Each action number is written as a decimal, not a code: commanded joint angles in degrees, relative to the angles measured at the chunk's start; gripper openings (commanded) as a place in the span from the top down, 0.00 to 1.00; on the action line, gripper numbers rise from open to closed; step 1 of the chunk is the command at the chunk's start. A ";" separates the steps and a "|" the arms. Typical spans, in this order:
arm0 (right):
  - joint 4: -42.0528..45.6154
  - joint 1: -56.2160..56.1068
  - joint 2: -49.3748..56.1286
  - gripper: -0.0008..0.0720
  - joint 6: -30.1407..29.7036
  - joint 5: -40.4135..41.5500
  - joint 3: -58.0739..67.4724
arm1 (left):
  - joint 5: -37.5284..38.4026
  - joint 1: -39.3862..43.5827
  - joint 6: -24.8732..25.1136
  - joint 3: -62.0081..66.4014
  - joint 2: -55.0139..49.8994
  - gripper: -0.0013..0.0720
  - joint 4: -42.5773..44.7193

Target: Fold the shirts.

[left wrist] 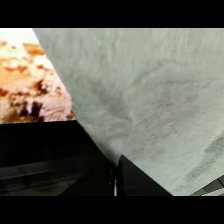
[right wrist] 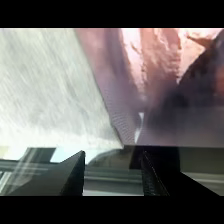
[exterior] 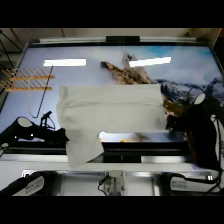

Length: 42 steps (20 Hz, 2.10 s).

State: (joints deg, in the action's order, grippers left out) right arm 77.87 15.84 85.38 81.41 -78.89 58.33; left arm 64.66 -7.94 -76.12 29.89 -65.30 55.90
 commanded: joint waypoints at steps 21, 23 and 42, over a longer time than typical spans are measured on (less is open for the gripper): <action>-10.34 -0.48 -8.70 0.89 -8.50 11.32 4.94 | 6.43 -1.79 8.81 22.14 1.64 0.93 -0.24; -7.54 -3.87 -7.21 0.89 -9.11 16.24 8.81 | 4.17 -1.79 7.37 29.05 -1.14 0.93 -0.24; 2.05 -11.13 23.56 0.04 3.69 20.44 36.30 | 5.88 -1.44 -0.15 62.03 -43.21 0.42 -3.48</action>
State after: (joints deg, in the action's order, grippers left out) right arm 80.53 4.71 107.72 85.93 -56.73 94.21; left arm 67.83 -9.34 -76.36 91.09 -106.06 53.21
